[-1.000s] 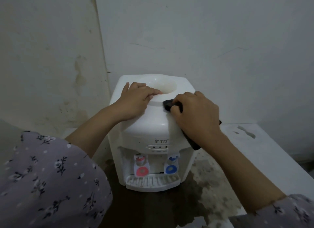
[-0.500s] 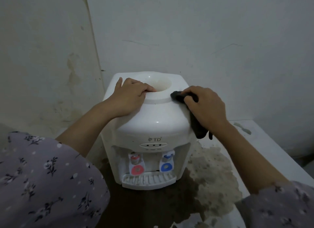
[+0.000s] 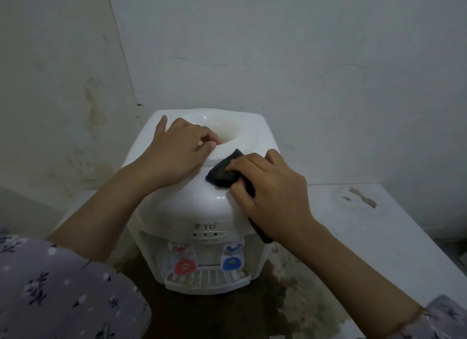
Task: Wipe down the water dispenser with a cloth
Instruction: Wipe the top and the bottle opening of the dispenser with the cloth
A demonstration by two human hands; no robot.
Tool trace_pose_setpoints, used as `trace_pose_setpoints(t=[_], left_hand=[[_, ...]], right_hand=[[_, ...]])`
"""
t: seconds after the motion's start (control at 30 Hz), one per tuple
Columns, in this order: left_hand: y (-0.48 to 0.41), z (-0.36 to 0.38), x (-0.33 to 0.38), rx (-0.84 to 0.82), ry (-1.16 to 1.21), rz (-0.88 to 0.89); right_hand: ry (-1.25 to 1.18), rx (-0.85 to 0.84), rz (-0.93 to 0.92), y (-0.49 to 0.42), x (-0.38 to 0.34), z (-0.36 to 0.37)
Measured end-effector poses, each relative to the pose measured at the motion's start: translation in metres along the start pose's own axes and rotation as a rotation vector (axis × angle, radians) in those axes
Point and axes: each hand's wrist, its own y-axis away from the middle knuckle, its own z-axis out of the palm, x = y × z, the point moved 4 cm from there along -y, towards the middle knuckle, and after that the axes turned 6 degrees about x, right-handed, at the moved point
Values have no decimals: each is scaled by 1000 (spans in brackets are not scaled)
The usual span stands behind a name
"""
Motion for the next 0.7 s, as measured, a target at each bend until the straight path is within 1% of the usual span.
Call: trace_pose_setpoints(t=[0.2, 0.5, 0.7], left_hand=[[-1, 2, 0, 32, -16, 10], [-9, 2, -3, -15, 28, 41], [-10, -1, -1, -12, 67, 54]], right_hand=[[1, 51, 97, -6, 42, 0], [-8, 27, 186, -18, 74, 14], [-23, -27, 260, -31, 92, 23]])
